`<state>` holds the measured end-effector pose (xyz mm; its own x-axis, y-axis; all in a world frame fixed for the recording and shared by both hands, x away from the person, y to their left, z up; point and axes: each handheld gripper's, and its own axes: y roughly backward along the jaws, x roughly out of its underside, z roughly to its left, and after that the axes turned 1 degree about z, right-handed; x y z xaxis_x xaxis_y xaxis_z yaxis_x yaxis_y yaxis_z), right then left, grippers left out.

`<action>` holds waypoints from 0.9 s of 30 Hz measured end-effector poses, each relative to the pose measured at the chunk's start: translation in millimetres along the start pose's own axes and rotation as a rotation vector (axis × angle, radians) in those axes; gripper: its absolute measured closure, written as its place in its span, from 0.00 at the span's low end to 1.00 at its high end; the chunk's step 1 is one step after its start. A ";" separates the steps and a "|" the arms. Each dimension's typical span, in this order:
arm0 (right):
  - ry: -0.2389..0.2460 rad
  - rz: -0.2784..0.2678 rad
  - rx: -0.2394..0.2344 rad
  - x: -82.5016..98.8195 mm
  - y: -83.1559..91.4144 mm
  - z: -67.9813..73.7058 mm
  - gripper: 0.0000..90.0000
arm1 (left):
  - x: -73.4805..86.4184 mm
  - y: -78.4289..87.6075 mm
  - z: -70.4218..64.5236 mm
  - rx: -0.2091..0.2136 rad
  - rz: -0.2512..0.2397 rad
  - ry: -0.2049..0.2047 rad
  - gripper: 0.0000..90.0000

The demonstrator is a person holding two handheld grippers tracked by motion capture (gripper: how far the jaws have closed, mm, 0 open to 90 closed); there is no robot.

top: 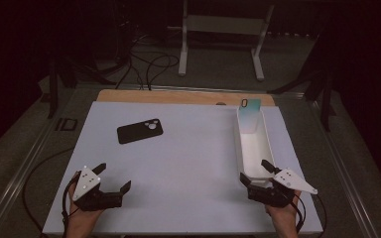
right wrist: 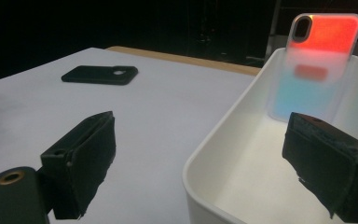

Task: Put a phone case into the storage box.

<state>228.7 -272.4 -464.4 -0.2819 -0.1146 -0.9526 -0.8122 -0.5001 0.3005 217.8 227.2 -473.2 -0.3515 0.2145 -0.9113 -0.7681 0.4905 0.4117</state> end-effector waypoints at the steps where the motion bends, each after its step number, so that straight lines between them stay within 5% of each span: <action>1: 0.000 0.002 0.000 0.6 -1.2 0.2 0.11 | -1.1 0.6 -0.4 0.000 -0.004 -0.002 0.00; 18: -0.006 0.004 0.009 2.7 -2.5 -0.2 0.11 | -25.4 -1.3 5.9 -0.028 -0.013 -0.015 0.00; 27: -0.002 0.004 0.014 3.5 -2.8 -0.1 0.11 | -49.1 -34.3 24.7 -0.033 -0.001 -0.011 0.00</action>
<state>230.0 -271.6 -468.6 -0.2860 -0.1145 -0.9514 -0.8184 -0.4872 0.3046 274.7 220.7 -442.7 -0.3451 0.2239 -0.9115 -0.7853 0.4629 0.4111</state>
